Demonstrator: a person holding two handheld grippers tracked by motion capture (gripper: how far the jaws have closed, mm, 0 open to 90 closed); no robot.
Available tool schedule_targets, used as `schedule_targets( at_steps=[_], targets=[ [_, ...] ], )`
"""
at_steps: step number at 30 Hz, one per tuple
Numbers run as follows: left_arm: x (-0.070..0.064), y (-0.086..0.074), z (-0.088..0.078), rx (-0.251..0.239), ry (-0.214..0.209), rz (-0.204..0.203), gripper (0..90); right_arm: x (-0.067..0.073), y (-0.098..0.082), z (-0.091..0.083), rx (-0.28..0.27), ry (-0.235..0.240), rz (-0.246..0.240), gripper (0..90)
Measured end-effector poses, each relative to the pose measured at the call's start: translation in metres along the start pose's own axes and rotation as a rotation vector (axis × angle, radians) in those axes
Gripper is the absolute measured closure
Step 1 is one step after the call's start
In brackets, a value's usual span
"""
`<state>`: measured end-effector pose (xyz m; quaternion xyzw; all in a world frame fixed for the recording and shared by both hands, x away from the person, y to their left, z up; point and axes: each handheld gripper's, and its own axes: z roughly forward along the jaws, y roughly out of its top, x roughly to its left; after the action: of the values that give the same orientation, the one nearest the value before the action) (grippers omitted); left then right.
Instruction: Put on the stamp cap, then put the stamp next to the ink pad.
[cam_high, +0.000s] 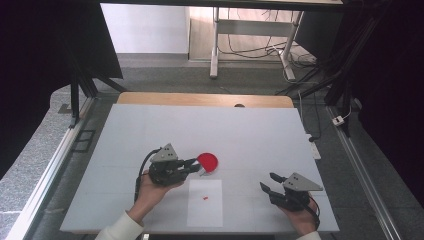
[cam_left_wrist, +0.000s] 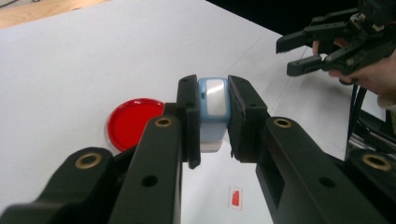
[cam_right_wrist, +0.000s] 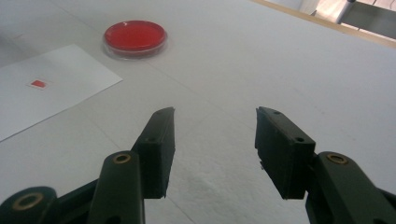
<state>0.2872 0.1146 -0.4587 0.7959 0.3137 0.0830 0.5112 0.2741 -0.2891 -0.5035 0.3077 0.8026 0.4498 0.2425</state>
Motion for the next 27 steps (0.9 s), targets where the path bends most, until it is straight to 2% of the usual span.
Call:
schedule_targets(
  at_steps=[4, 10, 15, 22, 27],
  targets=[
    [0.005, 0.002, -0.007, -0.006, 0.022, 0.005, 75.4, -0.003, -0.001, 0.002, 0.01, -0.009, 0.004, 47.2],
    [0.015, 0.001, -0.011, -0.002, 0.057, -0.003, 75.4, -0.002, 0.0, 0.005, 0.008, 0.01, -0.006, 47.1],
    [0.025, -0.003, -0.01, 0.022, 0.091, -0.016, 75.3, -0.002, 0.0, 0.007, 0.013, 0.009, -0.01, 47.0],
    [0.034, -0.008, -0.005, 0.064, 0.135, -0.006, 75.2, -0.003, 0.0, 0.009, 0.019, 0.011, -0.014, 46.9],
    [0.04, -0.011, 0.002, 0.119, 0.167, -0.004, 75.2, -0.002, 0.0, 0.01, 0.026, 0.0, -0.024, 46.7]
  ],
)
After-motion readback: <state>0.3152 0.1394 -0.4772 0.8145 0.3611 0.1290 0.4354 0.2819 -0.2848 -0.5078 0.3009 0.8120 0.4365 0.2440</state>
